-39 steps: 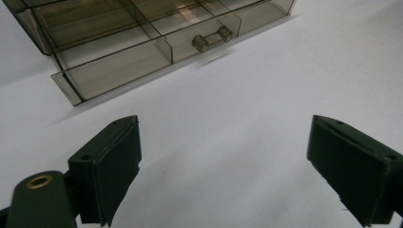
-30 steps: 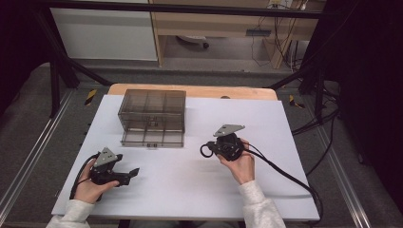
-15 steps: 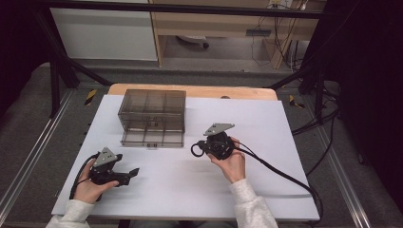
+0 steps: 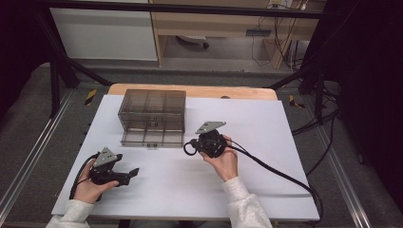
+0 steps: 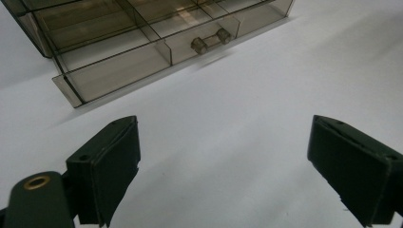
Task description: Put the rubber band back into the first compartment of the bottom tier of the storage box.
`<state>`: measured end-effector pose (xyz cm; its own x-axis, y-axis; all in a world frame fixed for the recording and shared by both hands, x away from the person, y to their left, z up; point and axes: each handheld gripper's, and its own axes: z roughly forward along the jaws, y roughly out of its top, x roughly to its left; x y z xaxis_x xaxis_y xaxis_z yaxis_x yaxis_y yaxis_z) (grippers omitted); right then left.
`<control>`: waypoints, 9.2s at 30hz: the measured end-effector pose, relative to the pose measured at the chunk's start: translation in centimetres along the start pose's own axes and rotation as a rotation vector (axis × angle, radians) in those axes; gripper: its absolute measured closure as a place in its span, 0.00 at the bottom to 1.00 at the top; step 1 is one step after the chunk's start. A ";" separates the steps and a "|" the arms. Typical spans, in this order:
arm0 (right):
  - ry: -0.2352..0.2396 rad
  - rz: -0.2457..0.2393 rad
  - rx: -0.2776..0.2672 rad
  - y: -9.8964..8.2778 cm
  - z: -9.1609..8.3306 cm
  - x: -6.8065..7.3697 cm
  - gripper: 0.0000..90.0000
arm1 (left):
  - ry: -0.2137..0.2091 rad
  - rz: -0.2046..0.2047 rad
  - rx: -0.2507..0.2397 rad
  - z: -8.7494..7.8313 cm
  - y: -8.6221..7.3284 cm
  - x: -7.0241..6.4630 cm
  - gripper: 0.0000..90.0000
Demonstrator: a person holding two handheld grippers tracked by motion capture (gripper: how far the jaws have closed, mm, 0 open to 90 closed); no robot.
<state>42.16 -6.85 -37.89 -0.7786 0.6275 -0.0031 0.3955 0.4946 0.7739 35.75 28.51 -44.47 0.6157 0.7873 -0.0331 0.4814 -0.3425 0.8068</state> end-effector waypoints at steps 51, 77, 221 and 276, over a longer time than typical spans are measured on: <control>0.040 -0.057 -0.028 4.7 5.2 2.4 0.97 | -0.006 0.002 0.003 0.0 0.0 0.0 0.11; 0.050 -0.066 -0.047 7.1 7.7 2.7 0.97 | -0.010 -0.001 0.000 0.0 -0.1 0.0 0.11; 0.095 -0.116 -0.002 10.2 16.3 6.1 0.58 | -0.025 0.009 0.010 0.0 -0.1 -0.1 0.11; 0.001 0.020 -0.009 4.4 3.8 1.1 0.01 | -0.025 0.009 0.021 0.2 -0.1 -0.2 0.11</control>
<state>44.87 -1.67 -36.96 -0.7710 0.6367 0.0125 0.4062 0.4765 0.7797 35.69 28.30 -44.70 0.6353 0.7712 -0.0413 0.4888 -0.3601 0.7946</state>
